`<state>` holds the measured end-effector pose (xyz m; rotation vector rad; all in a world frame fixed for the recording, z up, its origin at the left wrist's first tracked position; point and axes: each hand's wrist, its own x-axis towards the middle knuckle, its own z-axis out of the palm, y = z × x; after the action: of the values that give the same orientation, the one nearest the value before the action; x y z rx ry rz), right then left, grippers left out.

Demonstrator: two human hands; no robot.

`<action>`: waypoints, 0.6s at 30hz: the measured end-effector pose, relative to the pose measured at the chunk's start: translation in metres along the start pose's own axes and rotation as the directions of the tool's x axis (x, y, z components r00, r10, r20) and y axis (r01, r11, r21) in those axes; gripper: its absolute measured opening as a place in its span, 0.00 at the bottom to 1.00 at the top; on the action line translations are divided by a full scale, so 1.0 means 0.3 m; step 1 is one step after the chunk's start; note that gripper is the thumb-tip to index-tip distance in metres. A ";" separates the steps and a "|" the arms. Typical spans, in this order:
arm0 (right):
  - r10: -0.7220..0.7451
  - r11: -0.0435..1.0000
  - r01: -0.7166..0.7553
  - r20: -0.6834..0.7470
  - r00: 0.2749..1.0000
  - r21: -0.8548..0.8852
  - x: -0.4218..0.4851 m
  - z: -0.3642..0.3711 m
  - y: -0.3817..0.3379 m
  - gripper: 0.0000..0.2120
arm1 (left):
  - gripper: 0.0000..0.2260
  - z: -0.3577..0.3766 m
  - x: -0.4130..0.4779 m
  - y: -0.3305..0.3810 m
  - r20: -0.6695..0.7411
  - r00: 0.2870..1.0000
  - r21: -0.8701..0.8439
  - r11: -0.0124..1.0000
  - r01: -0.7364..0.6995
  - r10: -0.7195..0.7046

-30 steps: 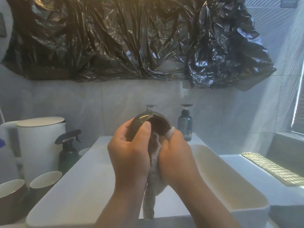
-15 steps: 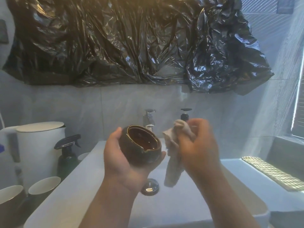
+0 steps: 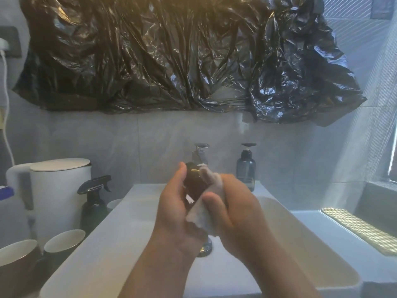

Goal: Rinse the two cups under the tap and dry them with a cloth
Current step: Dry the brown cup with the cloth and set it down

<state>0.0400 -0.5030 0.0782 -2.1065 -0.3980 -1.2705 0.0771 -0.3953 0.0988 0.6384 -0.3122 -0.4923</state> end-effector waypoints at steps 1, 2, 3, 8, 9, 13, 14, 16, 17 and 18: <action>0.067 0.997 -0.065 -0.071 0.995 0.043 -0.001 -0.008 0.000 0.19 | 0.22 0.005 -0.005 -0.008 0.036 0.999 0.068 0.998 0.014 -0.017; 0.140 0.984 -0.126 -0.110 0.984 0.130 0.002 -0.018 -0.002 0.19 | 0.25 0.009 -0.009 -0.016 0.058 0.998 0.147 0.989 0.000 -0.009; 0.208 0.957 -0.179 -0.110 0.972 0.226 0.007 -0.029 -0.005 0.20 | 0.28 0.010 -0.011 -0.023 0.043 0.998 0.227 0.973 -0.051 0.043; 0.390 0.719 -0.335 0.046 0.920 0.609 0.015 -0.057 -0.034 0.23 | 0.21 -0.016 -0.006 -0.046 -0.018 0.816 0.539 0.692 -0.479 0.578; 0.387 0.702 -0.357 0.091 0.918 0.616 0.014 -0.059 -0.035 0.21 | 0.20 -0.022 -0.010 -0.047 -0.027 0.755 0.575 0.628 -0.524 0.655; 0.159 0.872 -0.215 0.161 0.974 0.440 0.013 -0.047 -0.008 0.18 | 0.18 -0.028 -0.034 -0.036 0.090 0.502 0.755 0.270 -0.597 0.860; 0.082 0.962 -0.103 0.094 0.992 0.254 0.013 -0.040 -0.001 0.21 | 0.17 -0.029 -0.038 -0.033 0.123 0.463 0.781 0.202 -0.591 0.878; -0.047 0.997 0.047 -0.004 0.999 -0.060 0.006 -0.021 -0.012 0.29 | 0.17 -0.036 -0.038 -0.025 0.197 0.401 0.811 0.081 -0.579 0.895; -0.052 0.995 0.047 -0.056 0.997 -0.084 0.004 -0.018 -0.029 0.32 | 0.18 -0.038 -0.037 -0.021 0.235 0.374 0.819 0.025 -0.573 0.897; -0.019 0.999 0.015 -0.106 0.994 -0.038 -0.004 -0.011 -0.039 0.32 | 0.18 -0.040 -0.038 -0.017 0.266 0.354 0.820 -0.018 -0.572 0.897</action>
<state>0.0308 -0.4962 0.0826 -2.0592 -0.3490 -1.4024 0.0708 -0.3870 0.0848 1.3568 -0.5095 1.0398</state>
